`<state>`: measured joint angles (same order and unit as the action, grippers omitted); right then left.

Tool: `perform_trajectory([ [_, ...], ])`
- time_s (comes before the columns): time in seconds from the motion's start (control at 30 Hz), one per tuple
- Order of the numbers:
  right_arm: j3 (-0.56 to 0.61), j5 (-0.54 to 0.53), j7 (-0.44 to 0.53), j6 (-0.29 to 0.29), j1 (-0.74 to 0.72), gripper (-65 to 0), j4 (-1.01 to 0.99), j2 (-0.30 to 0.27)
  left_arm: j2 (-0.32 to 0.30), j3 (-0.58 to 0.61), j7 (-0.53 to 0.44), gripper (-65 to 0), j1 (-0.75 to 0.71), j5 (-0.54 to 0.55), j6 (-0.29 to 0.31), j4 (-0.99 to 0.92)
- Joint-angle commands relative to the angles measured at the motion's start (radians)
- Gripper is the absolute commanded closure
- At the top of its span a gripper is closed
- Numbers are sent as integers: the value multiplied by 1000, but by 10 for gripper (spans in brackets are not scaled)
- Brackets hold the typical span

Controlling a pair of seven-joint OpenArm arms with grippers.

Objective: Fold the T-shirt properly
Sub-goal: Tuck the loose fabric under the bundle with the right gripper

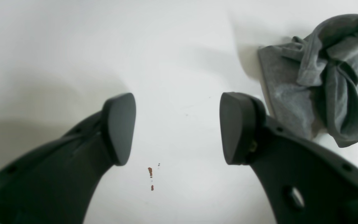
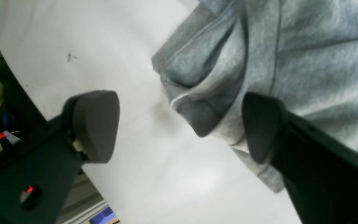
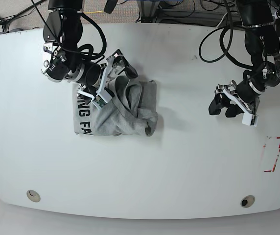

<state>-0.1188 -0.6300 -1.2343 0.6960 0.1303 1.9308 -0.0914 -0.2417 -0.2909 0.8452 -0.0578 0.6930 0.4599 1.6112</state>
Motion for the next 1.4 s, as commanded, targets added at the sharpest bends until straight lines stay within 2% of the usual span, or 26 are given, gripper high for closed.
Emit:
perform_trajectory([
  [0.0,-2,-17,24,2,-17,-582,-31,-1,-11,-3,-17,-397,14,18,3,18],
  [0.23,-2,-18,26,2,-39,-582,-106,2,-11,-3,-17,-397,0,18,3,21],
  [0.37,-2,-18,26,2,-42,-569,-107,29,-11,-3,-17,-397,-17,18,3,21],
  [0.4,-2,-17,26,2,-51,-550,-107,34,-11,-3,-17,-397,-18,18,3,21],
  [0.47,14,2,26,2,-71,-472,-116,43,-11,-3,-17,-397,-18,18,3,21],
  [0.57,81,81,43,-3,-88,-379,-120,61,-11,-3,-17,-397,-20,20,3,21],
  [0.6,95,100,57,-11,-91,-369,-121,63,-11,-3,-17,-397,-20,20,3,21],
  [0.7,150,169,121,-35,-93,-368,-121,65,-11,-3,-17,-397,-20,20,3,24],
  [0.83,167,221,144,-97,-93,-365,-123,65,-12,-3,-17,-397,-30,21,3,24],
  [0.93,169,246,173,-121,-93,-365,-123,65,-12,-3,-17,-397,-35,20,3,24],
  [1.23,164,327,178,-200,-62,-369,-34,61,-12,-4,-17,-397,-50,21,3,24],
  [1.37,170,378,179,-206,-36,-369,-27,65,-12,-4,-17,-397,-52,20,3,24],
])
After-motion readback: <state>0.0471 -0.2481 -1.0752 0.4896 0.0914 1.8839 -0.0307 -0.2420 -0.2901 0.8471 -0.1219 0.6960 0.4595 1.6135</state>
